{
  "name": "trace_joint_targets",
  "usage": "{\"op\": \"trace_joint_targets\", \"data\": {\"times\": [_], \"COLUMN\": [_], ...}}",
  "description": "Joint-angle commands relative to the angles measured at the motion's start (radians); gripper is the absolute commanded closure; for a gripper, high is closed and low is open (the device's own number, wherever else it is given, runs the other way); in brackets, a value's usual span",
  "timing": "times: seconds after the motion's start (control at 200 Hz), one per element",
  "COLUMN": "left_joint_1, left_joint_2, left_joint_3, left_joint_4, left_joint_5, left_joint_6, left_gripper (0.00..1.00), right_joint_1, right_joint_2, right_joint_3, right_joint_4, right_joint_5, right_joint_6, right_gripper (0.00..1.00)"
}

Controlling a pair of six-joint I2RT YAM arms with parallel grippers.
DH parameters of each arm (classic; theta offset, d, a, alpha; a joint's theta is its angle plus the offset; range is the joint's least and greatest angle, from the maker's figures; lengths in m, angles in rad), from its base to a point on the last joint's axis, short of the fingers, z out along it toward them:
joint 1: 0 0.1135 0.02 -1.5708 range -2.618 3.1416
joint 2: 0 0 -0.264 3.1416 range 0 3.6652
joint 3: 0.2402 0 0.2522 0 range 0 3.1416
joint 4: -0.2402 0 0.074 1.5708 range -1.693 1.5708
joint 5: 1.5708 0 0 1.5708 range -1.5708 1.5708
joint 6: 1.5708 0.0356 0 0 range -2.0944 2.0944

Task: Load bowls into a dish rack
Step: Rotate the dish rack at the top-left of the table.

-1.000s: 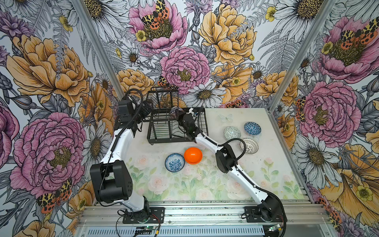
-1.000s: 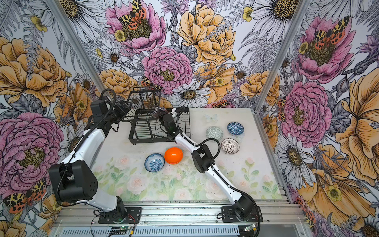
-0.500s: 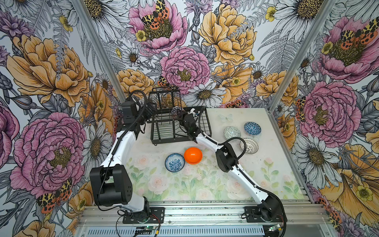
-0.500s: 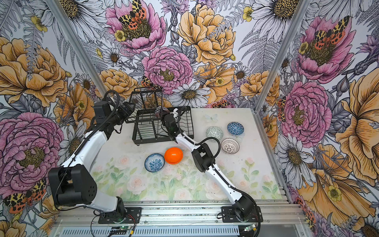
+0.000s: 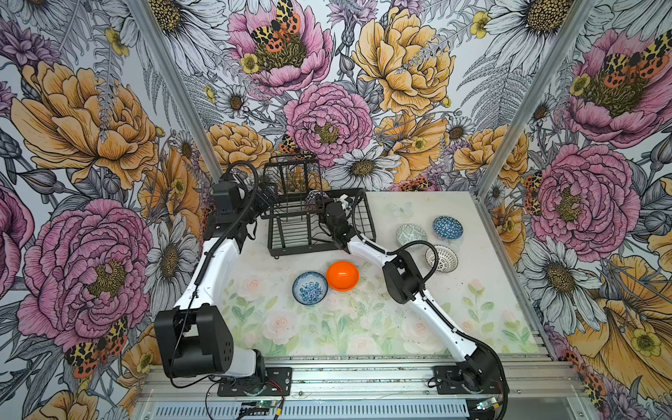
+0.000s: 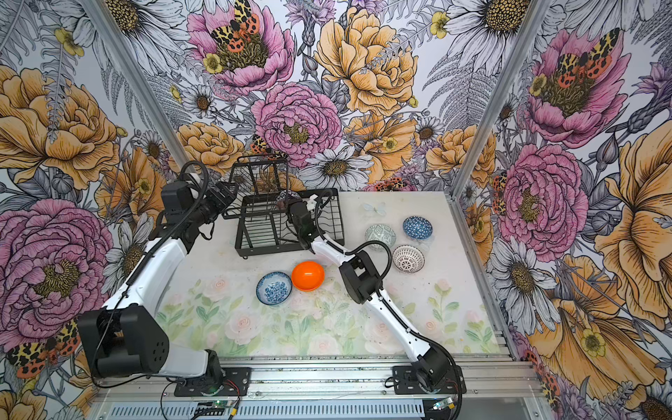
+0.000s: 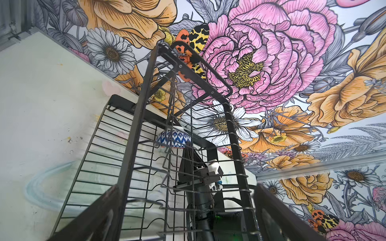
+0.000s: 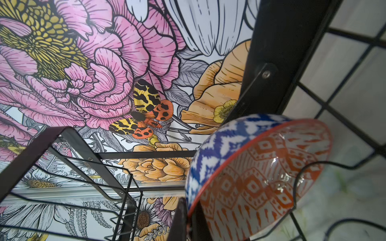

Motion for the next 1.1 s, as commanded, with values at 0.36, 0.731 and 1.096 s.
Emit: {"op": "trace_joint_targets", "data": {"times": [0.36, 0.731, 1.096], "left_joint_1": [0.011, 0.011, -0.005], "left_joint_2": [-0.096, -0.136, -0.229], "left_joint_3": [-0.058, -0.084, -0.15], "left_joint_4": [0.001, -0.011, -0.038], "left_joint_5": [0.022, 0.012, -0.011], "left_joint_6": [-0.004, 0.0, -0.011], "left_gripper": [0.01, 0.01, 0.01], "right_joint_1": [0.031, 0.004, -0.031], "right_joint_2": [-0.064, -0.175, -0.373], "right_joint_3": [-0.011, -0.198, -0.533], "right_joint_4": [-0.023, 0.087, 0.235], "right_joint_5": [-0.038, -0.071, -0.107], "right_joint_6": [0.015, -0.024, -0.063], "right_gripper": [0.84, 0.79, 0.74]}}
